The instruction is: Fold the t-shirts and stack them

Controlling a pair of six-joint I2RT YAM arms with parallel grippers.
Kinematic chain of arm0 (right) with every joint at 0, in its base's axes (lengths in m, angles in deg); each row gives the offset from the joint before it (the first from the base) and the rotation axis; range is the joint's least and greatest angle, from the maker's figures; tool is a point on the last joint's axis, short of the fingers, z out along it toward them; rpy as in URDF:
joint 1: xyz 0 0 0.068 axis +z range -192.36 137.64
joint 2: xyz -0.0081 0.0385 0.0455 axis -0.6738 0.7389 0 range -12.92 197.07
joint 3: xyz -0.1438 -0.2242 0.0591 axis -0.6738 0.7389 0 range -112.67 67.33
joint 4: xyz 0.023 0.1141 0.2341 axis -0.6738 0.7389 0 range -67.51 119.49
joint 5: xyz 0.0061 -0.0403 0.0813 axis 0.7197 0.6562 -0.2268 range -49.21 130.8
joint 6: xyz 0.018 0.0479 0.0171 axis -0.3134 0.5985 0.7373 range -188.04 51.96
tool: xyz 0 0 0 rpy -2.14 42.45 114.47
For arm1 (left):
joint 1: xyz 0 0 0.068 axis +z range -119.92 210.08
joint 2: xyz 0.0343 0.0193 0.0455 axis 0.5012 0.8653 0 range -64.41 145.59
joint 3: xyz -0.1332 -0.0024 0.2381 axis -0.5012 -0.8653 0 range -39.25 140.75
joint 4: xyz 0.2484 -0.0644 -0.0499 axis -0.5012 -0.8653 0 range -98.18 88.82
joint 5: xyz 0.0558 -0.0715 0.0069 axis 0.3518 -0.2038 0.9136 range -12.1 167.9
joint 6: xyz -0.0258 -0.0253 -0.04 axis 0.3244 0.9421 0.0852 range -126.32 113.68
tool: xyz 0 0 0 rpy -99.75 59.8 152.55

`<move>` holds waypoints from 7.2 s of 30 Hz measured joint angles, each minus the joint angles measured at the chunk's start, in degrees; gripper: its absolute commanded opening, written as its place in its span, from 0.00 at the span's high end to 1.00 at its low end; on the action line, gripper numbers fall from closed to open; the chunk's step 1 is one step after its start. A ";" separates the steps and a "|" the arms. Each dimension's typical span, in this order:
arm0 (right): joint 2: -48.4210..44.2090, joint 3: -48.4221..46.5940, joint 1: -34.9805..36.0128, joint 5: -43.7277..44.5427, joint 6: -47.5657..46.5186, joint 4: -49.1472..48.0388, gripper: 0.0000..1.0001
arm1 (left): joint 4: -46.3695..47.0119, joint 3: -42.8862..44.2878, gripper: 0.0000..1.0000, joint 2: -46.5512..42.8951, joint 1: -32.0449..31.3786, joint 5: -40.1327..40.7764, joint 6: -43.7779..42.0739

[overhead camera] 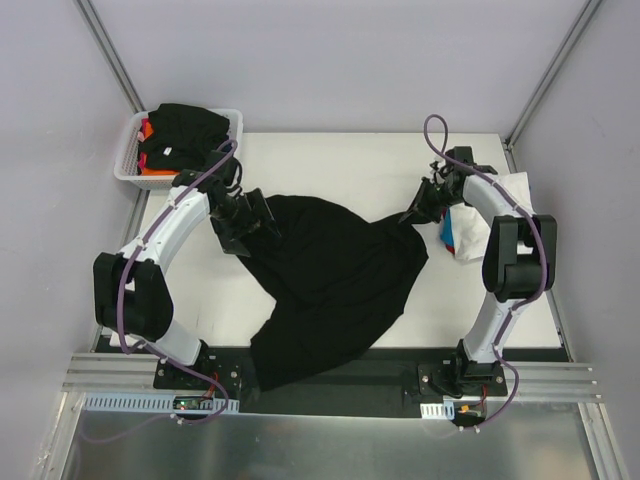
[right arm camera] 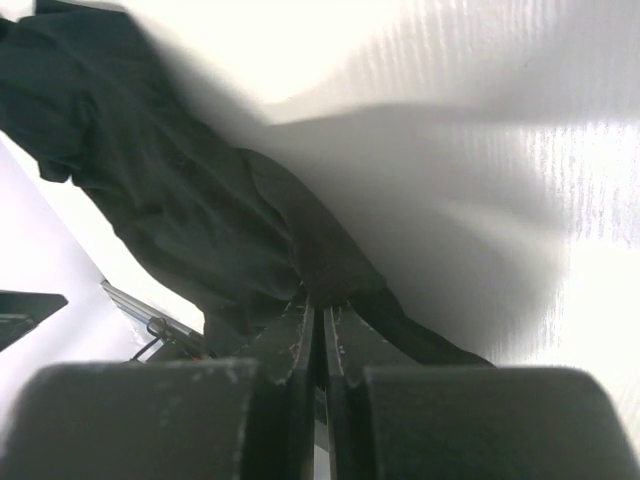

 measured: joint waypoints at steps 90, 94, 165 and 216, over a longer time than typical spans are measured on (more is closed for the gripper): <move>-8.00 -3.50 6.82 7.93 -3.69 15.89 0.99 | 5.64 20.02 0.91 32.11 -3.02 10.40 -10.82; -6.36 -0.52 11.17 5.01 -3.28 14.88 0.99 | 5.68 19.82 1.00 33.31 -2.97 10.36 -11.43; 11.98 -1.29 7.02 1.57 -2.03 5.97 0.99 | 6.58 -27.98 1.00 -2.27 -4.83 10.47 -2.01; 1.79 1.20 2.91 -6.08 -2.43 5.09 0.99 | -0.22 -12.37 0.42 4.83 -2.86 24.57 0.22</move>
